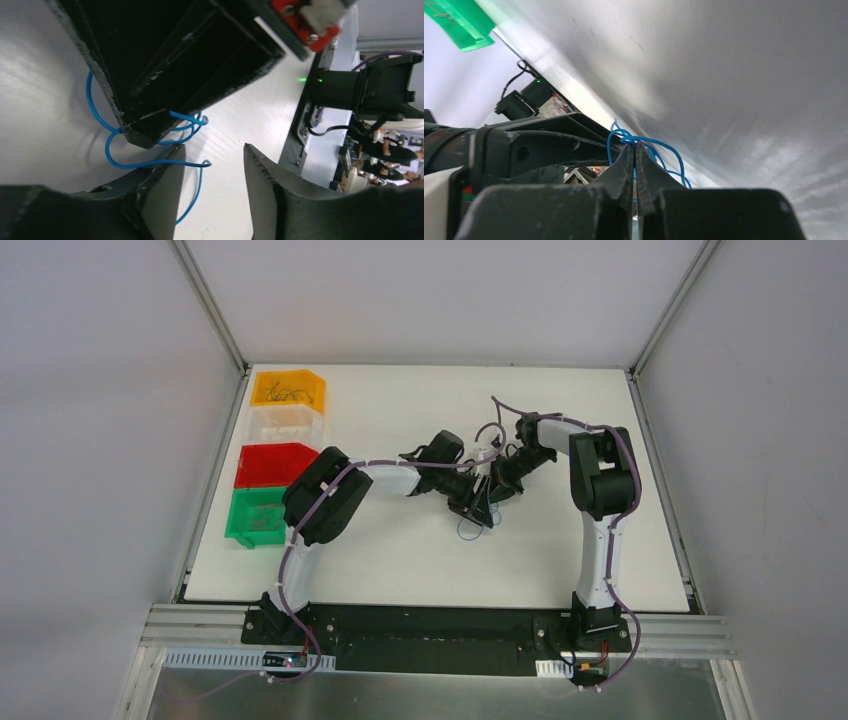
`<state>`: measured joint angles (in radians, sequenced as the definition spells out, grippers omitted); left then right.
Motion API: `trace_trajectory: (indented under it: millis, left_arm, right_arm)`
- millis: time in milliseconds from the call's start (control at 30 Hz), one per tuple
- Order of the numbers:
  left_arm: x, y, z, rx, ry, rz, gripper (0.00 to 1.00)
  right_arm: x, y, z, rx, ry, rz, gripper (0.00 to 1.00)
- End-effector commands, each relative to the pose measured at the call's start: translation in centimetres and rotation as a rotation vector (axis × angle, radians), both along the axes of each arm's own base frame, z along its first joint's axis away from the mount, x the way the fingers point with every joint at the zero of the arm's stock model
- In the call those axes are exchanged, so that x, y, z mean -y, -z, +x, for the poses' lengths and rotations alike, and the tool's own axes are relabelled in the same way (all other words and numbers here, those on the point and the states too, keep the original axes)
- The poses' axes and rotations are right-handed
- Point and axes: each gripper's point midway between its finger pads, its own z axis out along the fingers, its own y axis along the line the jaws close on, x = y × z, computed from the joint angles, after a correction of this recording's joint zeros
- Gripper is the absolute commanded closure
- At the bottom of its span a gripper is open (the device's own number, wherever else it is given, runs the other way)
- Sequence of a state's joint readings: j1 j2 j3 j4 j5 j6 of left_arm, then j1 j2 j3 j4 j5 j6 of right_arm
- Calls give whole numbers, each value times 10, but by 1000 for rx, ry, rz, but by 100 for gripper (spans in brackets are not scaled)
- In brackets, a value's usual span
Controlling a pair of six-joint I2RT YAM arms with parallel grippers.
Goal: Untangle the cables
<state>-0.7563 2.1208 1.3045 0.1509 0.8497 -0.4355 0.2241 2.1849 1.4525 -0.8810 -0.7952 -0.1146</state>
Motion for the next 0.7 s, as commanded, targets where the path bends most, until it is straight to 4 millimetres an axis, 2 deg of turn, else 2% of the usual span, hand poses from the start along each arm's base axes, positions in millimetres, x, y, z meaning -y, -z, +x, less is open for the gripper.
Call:
trace_trajectory:
  millis: [0,133,233,367,467,567,667]
  left_arm:
    - [-15,34,15,15,-110,167,56]
    - [-32,38,33,100,-202,285,58]
    - [-37,18,38,175,-211,274,54]
    - [-41,-8,36,299,-137,227,49]
    - [-52,-15,36,407,-80,237,48]
    - [-59,-15,34,438,-59,260,38]
    - [-58,-18,30,403,-78,256,29]
  right_arm:
    - [-13,0,-9,-157,106,52,100]
    - [-14,-4,-13,-173,117,66,100]
    - [-11,-13,-14,-157,127,80,100]
    - [-10,-32,-12,-113,125,117,100]
    - [-14,-42,-10,-103,125,152,100]
    - [-22,-49,-12,-155,148,206,100]
    - [-23,-41,-18,-169,172,193,100]
